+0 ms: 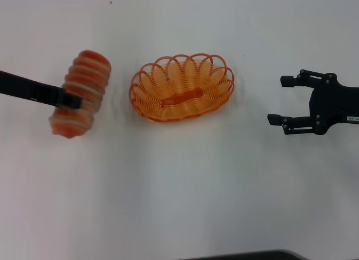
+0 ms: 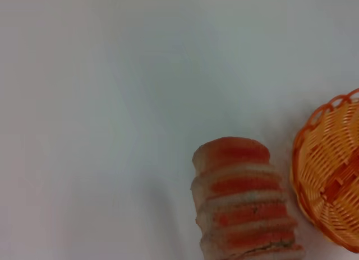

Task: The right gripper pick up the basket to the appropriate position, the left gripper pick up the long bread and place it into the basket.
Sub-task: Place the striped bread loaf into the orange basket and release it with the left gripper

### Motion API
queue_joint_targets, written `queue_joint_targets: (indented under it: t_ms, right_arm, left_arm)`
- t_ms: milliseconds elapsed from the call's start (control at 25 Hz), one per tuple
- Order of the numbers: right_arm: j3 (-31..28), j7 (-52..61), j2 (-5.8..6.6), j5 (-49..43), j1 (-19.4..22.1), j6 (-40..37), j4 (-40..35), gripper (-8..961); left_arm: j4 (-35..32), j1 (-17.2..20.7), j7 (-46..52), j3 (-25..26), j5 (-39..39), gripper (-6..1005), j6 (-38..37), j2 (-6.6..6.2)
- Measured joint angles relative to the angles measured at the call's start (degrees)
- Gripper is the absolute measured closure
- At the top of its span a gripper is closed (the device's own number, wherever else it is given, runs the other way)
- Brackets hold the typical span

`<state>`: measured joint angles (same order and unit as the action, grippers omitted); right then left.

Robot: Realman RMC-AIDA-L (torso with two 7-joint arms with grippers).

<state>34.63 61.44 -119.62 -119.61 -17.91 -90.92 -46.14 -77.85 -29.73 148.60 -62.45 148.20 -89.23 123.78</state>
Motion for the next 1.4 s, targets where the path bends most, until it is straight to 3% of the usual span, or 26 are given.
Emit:
queue_joint_targets:
  t_ms: [320, 520, 760, 960, 1400]
  right_arm:
    - [0.0, 0.0, -0.02, 0.0, 0.0, 0.0, 0.2, 26]
    - [-0.1, 0.0, -0.08, 0.0, 0.1, -0.1, 0.3, 26]
    - [0.0, 0.0, -0.17, 0.0, 0.1, -0.1, 0.5, 26]
    - [0.0, 0.0, -0.18, 0.0, 0.0, -0.2, 0.6, 26]
    - [0.1, 0.0, -0.18, 0.0, -0.2, -0.8, 0.6, 26]
  left_arm:
    - [-10.6, -0.8, -10.0, 0.4, -1.9, 716, -4.1, 0.12]
    - [-13.7, -0.7, -15.3, -8.8, -7.7, 765, -2.7, 0.47]
    - [-10.8, -0.7, -19.4, -20.9, -9.2, 820, 9.0, 0.56]
    - [-5.5, -0.6, -19.2, -27.2, -9.3, 827, 18.0, 0.62]
    - [-1.6, 1.9, -18.5, -30.9, -8.9, 818, 25.8, 0.73]
